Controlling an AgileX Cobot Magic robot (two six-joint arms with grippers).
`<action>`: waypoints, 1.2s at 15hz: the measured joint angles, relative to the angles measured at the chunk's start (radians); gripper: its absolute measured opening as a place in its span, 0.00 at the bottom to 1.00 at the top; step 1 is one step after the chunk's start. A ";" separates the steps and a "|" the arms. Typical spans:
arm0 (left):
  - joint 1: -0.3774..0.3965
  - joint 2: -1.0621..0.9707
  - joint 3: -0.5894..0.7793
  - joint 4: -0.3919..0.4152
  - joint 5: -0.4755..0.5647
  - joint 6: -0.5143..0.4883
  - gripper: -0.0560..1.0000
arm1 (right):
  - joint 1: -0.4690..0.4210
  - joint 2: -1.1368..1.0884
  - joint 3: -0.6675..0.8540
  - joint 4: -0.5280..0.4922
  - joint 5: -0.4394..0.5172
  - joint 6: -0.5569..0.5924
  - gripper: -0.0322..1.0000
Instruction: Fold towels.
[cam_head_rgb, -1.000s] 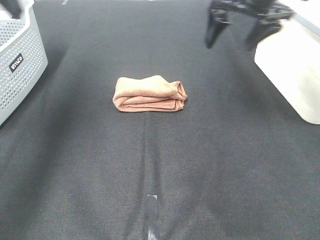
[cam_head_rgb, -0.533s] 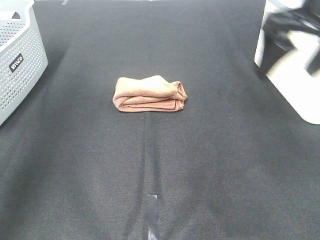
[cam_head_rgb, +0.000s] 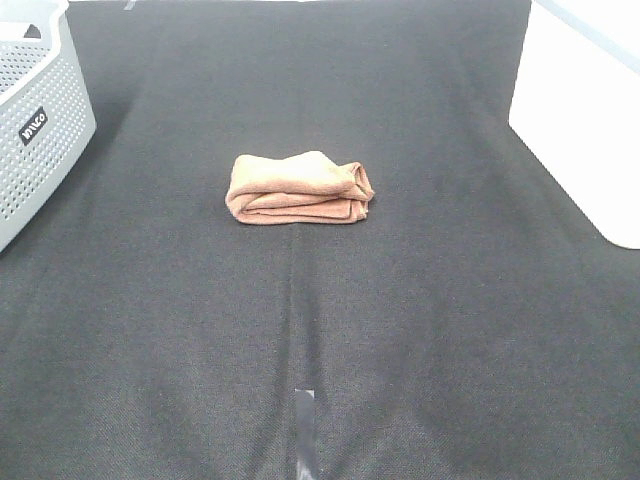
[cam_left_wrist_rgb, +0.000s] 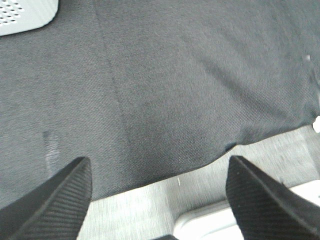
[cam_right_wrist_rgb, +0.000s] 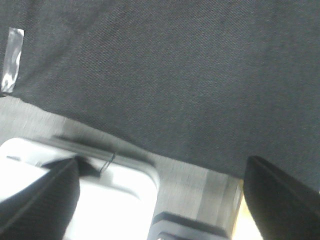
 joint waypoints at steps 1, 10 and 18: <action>0.000 -0.071 0.041 -0.011 -0.013 0.012 0.73 | 0.000 -0.082 0.049 -0.015 -0.025 -0.005 0.84; 0.000 -0.216 0.110 -0.079 -0.126 0.119 0.73 | 0.000 -0.550 0.222 -0.037 -0.114 -0.100 0.84; 0.000 -0.216 0.110 -0.079 -0.126 0.119 0.73 | 0.000 -0.555 0.222 -0.031 -0.114 -0.124 0.84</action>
